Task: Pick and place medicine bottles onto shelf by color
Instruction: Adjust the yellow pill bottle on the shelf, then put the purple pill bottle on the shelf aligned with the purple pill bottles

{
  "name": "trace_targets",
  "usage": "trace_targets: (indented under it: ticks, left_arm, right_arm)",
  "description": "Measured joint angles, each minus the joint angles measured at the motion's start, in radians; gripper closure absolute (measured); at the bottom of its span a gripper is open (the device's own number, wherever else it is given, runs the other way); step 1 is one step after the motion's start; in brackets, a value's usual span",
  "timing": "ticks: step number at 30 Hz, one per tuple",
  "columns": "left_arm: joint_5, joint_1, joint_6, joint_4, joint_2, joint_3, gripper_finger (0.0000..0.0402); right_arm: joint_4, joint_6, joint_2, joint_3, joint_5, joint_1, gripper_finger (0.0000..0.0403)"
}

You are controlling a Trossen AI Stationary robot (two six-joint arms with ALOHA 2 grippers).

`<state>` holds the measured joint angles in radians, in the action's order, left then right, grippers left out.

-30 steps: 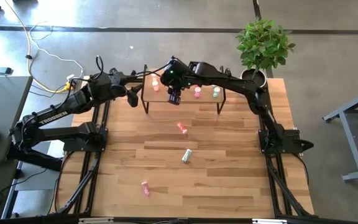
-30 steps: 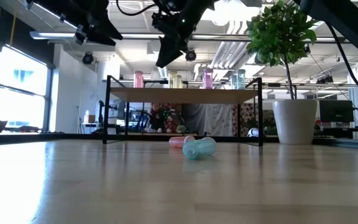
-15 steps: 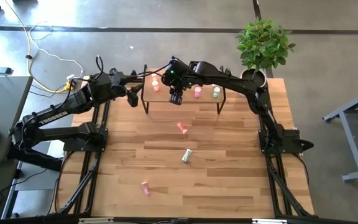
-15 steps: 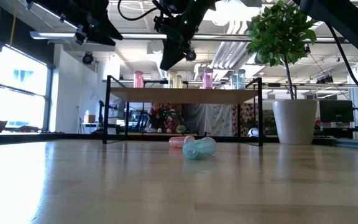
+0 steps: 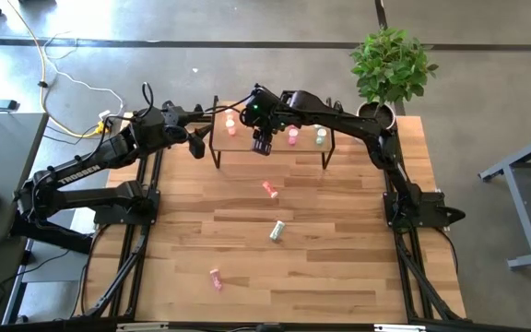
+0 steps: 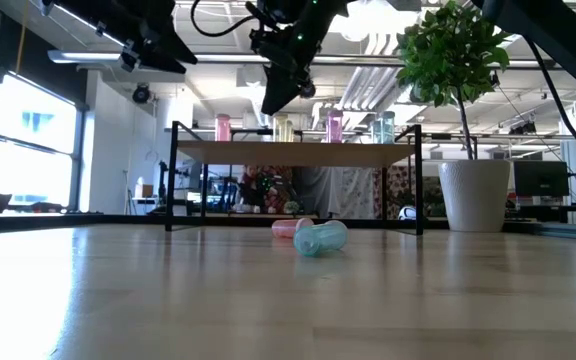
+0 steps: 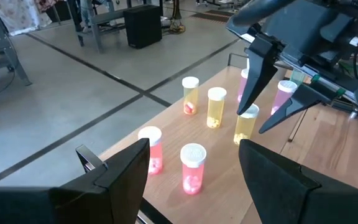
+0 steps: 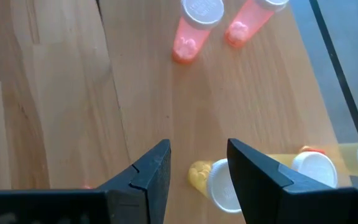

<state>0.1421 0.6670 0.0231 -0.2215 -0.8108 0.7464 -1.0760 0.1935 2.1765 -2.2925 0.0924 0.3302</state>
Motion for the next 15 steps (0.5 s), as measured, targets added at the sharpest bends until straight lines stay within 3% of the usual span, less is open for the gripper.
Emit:
trace_targets:
  ticks: [15]
  left_arm:
    - [0.0,0.0,0.0,0.0,0.0,0.0,0.0163]
  right_arm:
    - [-0.014,-0.011,0.0,-0.003,0.012,-0.012,0.0254]
